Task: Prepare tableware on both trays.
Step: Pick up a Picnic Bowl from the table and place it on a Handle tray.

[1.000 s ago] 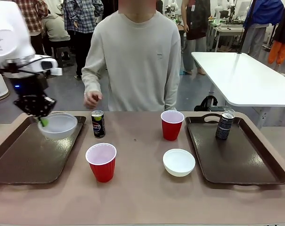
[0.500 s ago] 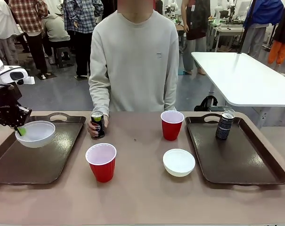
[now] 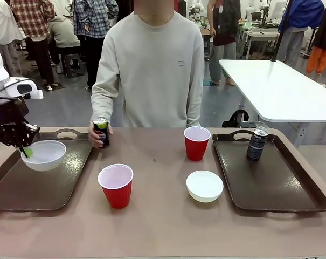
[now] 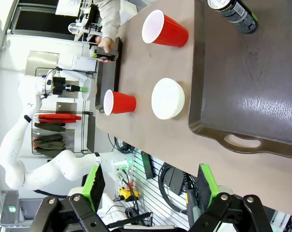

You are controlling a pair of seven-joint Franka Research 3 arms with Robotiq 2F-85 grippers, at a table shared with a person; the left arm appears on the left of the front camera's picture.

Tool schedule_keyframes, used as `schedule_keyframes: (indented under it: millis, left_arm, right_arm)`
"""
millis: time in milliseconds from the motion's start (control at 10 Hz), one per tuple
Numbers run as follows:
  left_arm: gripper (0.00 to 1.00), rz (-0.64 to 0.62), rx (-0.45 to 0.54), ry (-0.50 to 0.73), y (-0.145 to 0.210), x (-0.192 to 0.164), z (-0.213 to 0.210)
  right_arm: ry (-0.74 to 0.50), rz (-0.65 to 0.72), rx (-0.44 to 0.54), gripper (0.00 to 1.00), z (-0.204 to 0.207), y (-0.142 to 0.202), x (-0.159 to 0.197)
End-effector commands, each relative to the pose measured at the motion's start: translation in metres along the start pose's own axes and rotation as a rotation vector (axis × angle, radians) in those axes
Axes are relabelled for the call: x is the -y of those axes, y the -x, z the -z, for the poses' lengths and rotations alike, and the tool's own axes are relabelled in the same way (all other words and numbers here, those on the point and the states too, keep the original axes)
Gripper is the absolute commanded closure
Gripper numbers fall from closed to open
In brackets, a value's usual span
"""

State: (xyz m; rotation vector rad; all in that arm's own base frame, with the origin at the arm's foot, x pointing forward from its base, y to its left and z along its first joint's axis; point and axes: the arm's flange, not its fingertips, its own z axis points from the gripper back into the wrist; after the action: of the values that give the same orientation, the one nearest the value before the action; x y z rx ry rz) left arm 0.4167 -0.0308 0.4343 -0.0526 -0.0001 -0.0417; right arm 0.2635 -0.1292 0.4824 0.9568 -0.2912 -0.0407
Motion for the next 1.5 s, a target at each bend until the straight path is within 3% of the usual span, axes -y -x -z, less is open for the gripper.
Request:
schedule_keyframes:
  millis: [0, 100, 300, 900, 1100, 1300, 1400]
  left_arm:
    - [0.96, 0.088, -0.169, -0.031, 0.001, 0.008, 0.022]
    - [0.96, 0.209, -0.264, -0.05, 0.041, 0.001, 0.013]
    - [0.96, 0.175, -0.219, -0.083, 0.079, -0.016, 0.001]
    - [0.96, 0.099, -0.196, -0.095, 0.059, -0.014, 0.01]
    - [0.96, -0.018, -0.028, -0.027, 0.032, -0.01, 0.021]
    - [0.96, -0.08, 0.024, -0.017, -0.005, -0.001, 0.049]
    - [0.96, -0.082, -0.004, -0.003, -0.015, 0.001, 0.062]
  right_arm:
    - [-0.03, -0.011, 0.006, 0.0, 0.002, -0.002, 0.0]
    - [-0.03, -0.011, 0.006, 0.0, 0.002, -0.002, 0.0]
    - [-0.03, -0.011, 0.006, 0.0, 0.002, -0.002, 0.0]
    - [-0.03, -0.011, 0.006, 0.0, 0.002, -0.002, 0.0]
    - [-0.03, -0.011, 0.006, 0.0, 0.002, -0.002, 0.0]
    - [-0.03, -0.011, 0.006, 0.0, 0.002, -0.002, 0.0]
    - [-0.03, -0.011, 0.006, 0.0, 0.002, -0.002, 0.0]
